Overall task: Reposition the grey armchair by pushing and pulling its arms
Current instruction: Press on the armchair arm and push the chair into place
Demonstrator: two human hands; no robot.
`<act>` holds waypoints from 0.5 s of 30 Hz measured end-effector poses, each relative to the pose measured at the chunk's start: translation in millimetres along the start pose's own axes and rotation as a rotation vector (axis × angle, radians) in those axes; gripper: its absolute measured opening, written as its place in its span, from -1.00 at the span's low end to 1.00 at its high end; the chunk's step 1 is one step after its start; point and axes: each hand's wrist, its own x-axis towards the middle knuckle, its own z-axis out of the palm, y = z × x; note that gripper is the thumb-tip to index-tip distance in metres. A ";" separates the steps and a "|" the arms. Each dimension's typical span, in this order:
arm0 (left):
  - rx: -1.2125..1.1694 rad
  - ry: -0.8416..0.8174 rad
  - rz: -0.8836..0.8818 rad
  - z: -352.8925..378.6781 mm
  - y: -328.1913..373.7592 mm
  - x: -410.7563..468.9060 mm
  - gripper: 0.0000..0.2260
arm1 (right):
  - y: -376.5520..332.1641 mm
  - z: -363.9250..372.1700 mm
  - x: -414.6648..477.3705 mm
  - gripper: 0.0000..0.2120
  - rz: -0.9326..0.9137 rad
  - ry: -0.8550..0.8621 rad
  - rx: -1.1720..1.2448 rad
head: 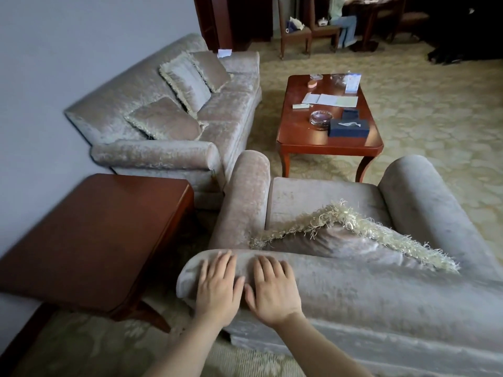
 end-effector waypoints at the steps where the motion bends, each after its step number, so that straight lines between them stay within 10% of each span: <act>1: -0.013 0.033 0.024 3.5 -2.4 1.3 -0.54 | 0.9 4.6 5.3 -0.48 -0.011 0.043 0.010; 15: 0.065 0.023 0.050 -4.5 -7.5 10.8 -0.58 | -0.2 3.0 9.0 -0.51 -0.061 0.190 0.003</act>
